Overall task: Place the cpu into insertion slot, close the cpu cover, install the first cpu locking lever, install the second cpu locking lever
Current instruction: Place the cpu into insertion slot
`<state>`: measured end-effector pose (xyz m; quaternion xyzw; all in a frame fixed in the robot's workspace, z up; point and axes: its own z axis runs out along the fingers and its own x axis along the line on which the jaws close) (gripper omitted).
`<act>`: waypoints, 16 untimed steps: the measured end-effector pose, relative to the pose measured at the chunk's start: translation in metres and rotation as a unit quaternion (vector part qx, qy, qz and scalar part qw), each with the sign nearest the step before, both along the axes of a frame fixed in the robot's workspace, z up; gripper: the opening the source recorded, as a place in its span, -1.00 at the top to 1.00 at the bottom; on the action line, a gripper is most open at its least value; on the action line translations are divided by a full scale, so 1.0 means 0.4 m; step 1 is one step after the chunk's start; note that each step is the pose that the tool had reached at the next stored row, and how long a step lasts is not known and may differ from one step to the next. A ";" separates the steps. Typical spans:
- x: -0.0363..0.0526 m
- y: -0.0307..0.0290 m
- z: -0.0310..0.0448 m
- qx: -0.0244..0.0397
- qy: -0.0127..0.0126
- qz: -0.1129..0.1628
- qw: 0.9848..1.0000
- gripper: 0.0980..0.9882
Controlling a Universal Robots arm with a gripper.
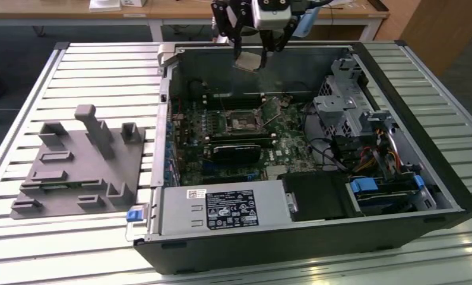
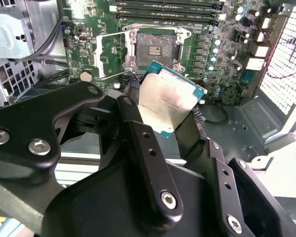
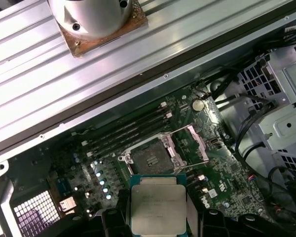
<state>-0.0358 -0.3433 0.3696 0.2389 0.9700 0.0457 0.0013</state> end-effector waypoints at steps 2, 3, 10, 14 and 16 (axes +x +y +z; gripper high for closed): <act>0.000 0.000 0.000 0.000 0.000 -0.005 1.000 0.01; 0.000 0.000 0.000 0.000 0.000 -0.008 1.000 0.01; 0.000 0.000 0.000 0.000 0.000 -0.025 1.000 0.01; 0.000 0.000 0.000 0.000 0.000 -0.034 0.999 0.01; 0.000 0.000 0.000 0.000 0.000 -0.039 0.999 0.01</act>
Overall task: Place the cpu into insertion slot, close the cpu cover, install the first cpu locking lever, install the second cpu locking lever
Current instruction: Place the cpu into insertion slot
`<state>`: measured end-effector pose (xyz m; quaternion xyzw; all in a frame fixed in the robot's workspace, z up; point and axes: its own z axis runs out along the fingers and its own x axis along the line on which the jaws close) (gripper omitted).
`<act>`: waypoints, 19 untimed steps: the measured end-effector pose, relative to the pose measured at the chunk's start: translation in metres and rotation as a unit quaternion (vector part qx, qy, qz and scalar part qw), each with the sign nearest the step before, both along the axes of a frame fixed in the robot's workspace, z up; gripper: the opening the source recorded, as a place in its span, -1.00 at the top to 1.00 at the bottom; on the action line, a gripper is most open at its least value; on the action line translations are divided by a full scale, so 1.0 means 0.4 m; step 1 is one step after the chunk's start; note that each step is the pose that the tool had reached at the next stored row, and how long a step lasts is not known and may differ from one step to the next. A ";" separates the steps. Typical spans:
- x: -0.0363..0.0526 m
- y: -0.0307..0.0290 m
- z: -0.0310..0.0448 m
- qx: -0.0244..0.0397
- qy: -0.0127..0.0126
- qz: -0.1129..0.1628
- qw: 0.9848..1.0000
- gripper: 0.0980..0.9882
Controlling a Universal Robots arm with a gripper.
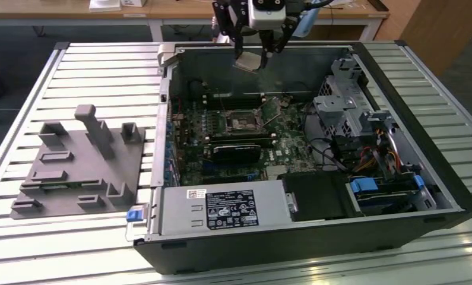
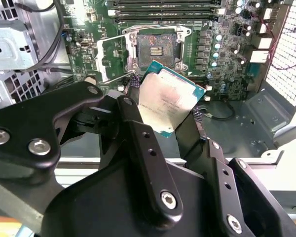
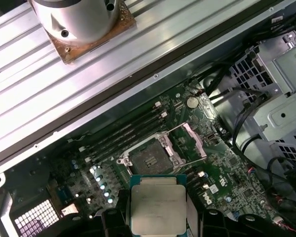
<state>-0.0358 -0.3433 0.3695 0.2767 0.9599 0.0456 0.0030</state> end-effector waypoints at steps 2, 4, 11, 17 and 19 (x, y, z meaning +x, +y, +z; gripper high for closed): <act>0.000 0.000 0.000 0.000 0.000 -0.005 1.000 0.01; 0.000 0.000 0.000 0.000 0.000 -0.009 1.000 0.01; 0.000 0.000 0.000 0.000 0.000 -0.024 1.000 0.01; 0.000 0.000 0.000 0.000 0.000 -0.038 0.999 0.01; 0.000 0.000 0.000 0.000 0.000 -0.043 0.999 0.01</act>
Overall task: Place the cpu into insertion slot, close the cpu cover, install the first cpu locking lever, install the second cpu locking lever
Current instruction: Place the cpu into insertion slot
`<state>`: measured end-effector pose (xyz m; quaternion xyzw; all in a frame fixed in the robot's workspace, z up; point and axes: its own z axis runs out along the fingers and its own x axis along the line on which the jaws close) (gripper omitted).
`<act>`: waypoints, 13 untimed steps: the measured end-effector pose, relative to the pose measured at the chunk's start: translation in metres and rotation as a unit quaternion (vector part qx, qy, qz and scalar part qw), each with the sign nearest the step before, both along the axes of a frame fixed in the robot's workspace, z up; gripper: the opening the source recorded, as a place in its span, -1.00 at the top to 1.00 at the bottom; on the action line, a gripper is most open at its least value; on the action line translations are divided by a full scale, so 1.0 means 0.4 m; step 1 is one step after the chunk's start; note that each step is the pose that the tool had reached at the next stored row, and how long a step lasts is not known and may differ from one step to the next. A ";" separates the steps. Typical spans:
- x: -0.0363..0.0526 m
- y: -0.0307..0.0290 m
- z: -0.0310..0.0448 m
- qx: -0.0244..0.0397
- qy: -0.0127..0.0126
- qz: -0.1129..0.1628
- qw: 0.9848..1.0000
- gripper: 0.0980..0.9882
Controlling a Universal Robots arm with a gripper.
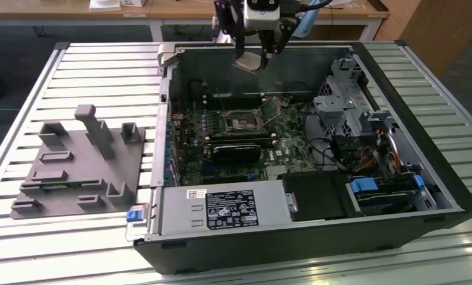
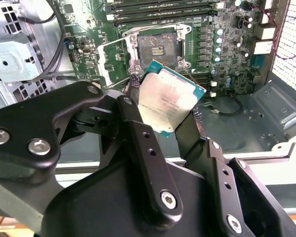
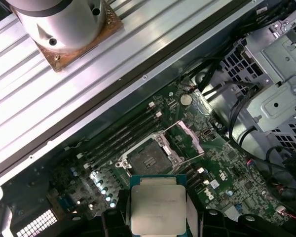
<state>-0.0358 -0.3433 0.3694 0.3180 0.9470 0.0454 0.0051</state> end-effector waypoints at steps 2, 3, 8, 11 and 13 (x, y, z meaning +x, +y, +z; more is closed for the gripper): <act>0.000 0.000 0.000 0.000 0.000 -0.005 1.000 0.01; 0.000 0.000 0.000 0.000 0.000 -0.009 1.000 0.01; 0.000 0.000 -0.001 0.000 0.000 -0.036 0.999 0.01; 0.000 0.000 -0.002 0.000 0.000 -0.063 0.998 0.01; 0.000 0.000 -0.003 0.000 0.000 -0.081 0.997 0.01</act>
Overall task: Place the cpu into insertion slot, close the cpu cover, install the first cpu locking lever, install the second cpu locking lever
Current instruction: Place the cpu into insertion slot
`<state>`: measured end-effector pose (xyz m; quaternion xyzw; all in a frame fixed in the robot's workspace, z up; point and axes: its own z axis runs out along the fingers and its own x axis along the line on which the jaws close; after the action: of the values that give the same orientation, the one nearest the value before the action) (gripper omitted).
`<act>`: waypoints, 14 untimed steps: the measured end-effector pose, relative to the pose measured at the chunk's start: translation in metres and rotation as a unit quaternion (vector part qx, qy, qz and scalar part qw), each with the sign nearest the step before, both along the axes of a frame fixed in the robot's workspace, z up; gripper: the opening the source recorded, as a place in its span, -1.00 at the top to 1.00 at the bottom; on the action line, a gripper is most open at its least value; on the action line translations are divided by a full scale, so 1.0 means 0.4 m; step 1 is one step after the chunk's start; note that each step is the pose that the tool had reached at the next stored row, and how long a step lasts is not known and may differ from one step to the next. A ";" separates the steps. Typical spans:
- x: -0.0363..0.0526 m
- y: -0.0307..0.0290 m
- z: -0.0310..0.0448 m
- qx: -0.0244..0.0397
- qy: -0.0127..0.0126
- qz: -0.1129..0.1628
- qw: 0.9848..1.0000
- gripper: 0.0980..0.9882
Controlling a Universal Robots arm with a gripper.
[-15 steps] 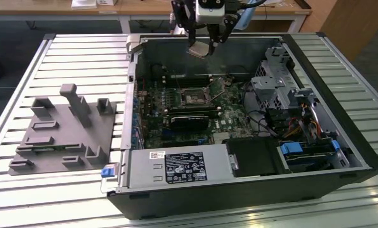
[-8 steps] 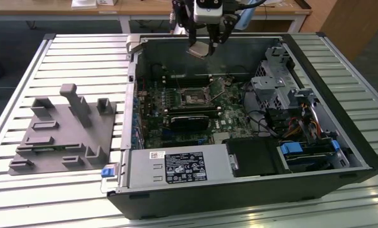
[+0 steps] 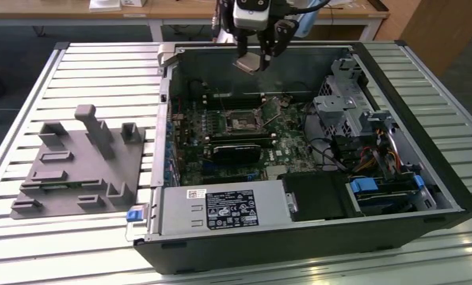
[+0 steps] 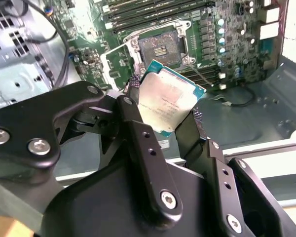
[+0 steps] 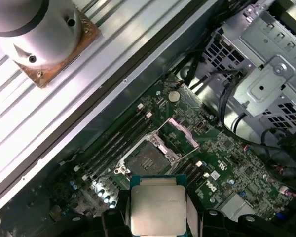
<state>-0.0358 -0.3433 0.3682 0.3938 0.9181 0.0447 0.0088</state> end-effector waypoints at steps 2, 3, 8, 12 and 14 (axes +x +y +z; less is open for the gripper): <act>0.000 0.000 -0.001 0.000 0.000 -0.018 1.000 0.01; 0.000 0.000 -0.001 0.000 0.000 -0.027 1.000 0.01; 0.000 0.000 -0.003 0.000 0.000 -0.072 0.997 0.01; 0.000 0.000 -0.004 0.000 0.000 -0.107 0.994 0.01; 0.000 0.000 -0.005 0.000 0.000 -0.125 0.992 0.01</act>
<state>-0.0358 -0.3433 0.3664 0.5056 0.8615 0.0432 0.0143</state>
